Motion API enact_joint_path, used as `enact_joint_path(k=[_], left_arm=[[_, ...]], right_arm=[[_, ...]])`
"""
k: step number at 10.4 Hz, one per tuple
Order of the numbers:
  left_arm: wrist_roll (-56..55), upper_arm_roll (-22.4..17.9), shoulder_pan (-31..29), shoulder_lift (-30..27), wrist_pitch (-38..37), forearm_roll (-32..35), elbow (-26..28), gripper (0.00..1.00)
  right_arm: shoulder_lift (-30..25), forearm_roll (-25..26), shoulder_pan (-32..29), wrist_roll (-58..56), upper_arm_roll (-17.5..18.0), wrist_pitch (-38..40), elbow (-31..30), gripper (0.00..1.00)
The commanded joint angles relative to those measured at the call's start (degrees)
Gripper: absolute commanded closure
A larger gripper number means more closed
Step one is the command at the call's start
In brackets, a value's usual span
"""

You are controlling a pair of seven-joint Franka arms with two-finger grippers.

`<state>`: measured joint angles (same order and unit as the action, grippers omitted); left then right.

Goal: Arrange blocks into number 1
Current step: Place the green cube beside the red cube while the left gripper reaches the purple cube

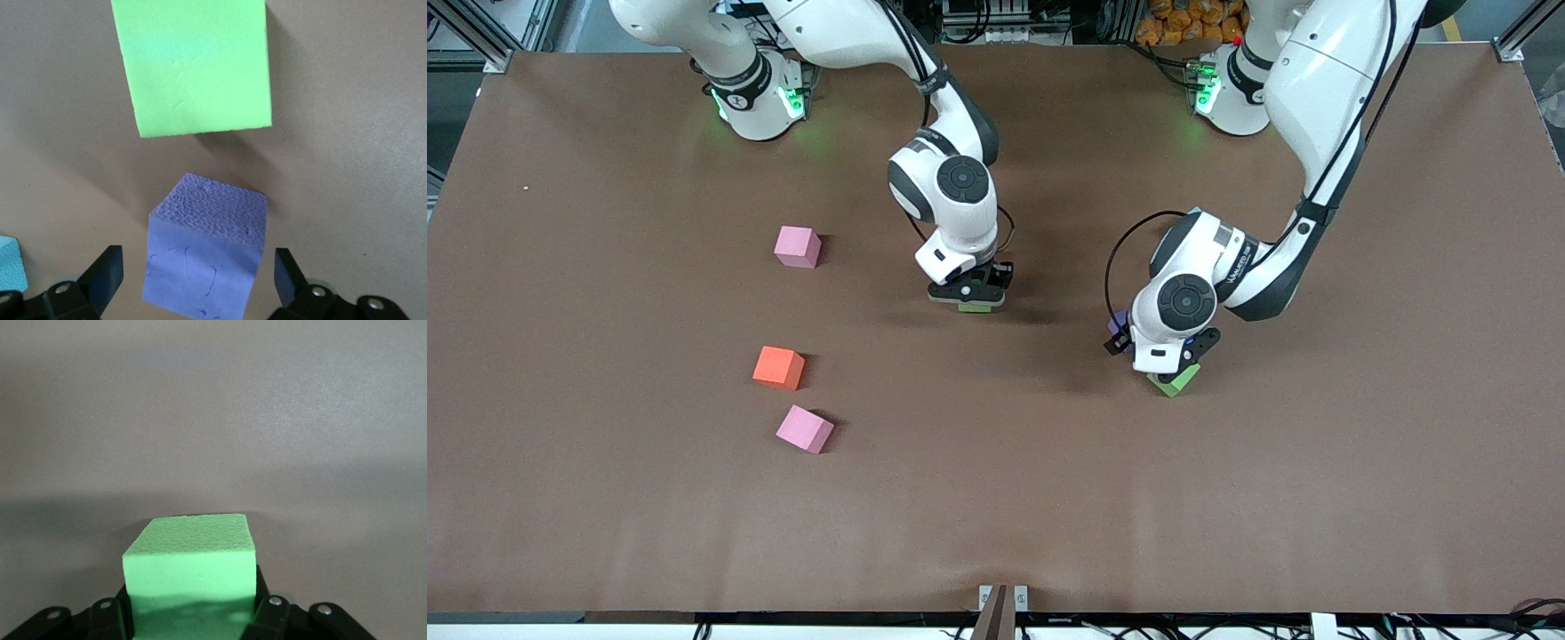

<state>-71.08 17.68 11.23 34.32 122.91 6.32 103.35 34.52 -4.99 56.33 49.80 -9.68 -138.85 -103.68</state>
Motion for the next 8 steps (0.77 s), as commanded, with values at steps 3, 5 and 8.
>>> enact_joint_path(k=[3, 5, 8], left_arm=[[-1.8, 0.1, 0.9, 1.0, 2.5, 1.4, 1.3, 0.0], [-1.7, 0.1, 1.0, 1.2, 2.5, 1.6, 1.3, 0.0], [-1.6, 0.1, 1.3, 2.5, 2.5, 3.5, 1.3, 0.24]], right_arm=[[-1.6, 0.9, -0.2, 0.2, -0.9, 0.9, 0.6, 0.0], [-7.5, 0.9, -5.7, -0.2, 0.2, 2.6, -1.8, 0.0], [-14.8, 0.9, -20.3, -2.1, 6.7, 6.2, -3.6, 0.0]])
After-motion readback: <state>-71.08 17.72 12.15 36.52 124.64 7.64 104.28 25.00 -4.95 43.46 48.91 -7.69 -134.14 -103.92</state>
